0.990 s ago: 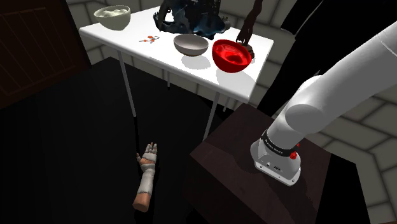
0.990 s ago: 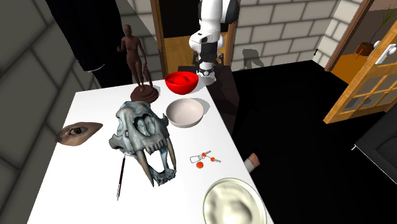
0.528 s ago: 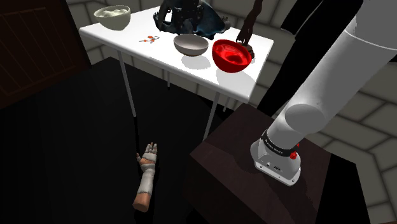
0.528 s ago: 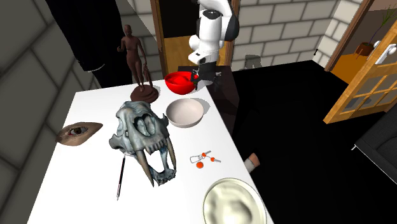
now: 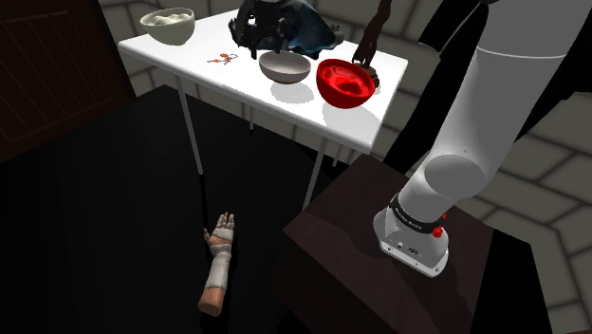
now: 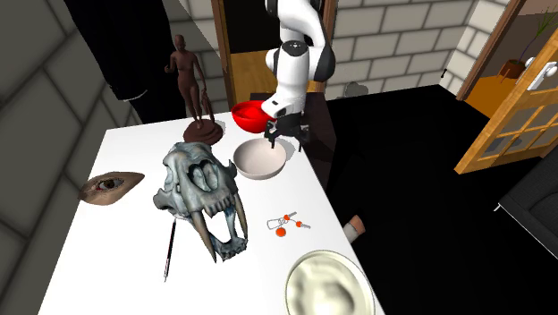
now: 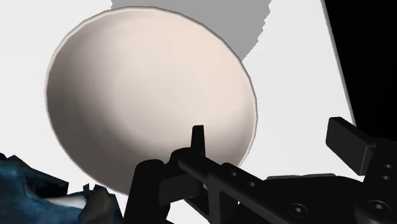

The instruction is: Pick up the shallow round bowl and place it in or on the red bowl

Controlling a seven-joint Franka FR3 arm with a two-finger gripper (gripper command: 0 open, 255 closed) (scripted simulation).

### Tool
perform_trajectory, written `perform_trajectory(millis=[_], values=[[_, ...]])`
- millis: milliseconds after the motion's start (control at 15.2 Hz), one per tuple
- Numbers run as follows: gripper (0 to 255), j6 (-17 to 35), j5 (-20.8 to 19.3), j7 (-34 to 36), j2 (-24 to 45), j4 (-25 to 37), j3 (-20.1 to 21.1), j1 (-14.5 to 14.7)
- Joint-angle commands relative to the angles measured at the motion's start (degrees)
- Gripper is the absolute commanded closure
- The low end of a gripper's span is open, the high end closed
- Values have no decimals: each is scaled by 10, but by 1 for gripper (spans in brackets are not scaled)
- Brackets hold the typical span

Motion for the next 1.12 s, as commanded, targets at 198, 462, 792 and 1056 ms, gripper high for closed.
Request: perform_trajectory(millis=[198, 462, 792, 1056], values=[[0, 33, 0, 0, 14, -19, 0, -1], [0, 37, 0, 0, 16, -21, 0, -1], [255, 37, 0, 0, 16, -21, 0, -1], [255, 37, 0, 0, 16, -21, 0, -1]])
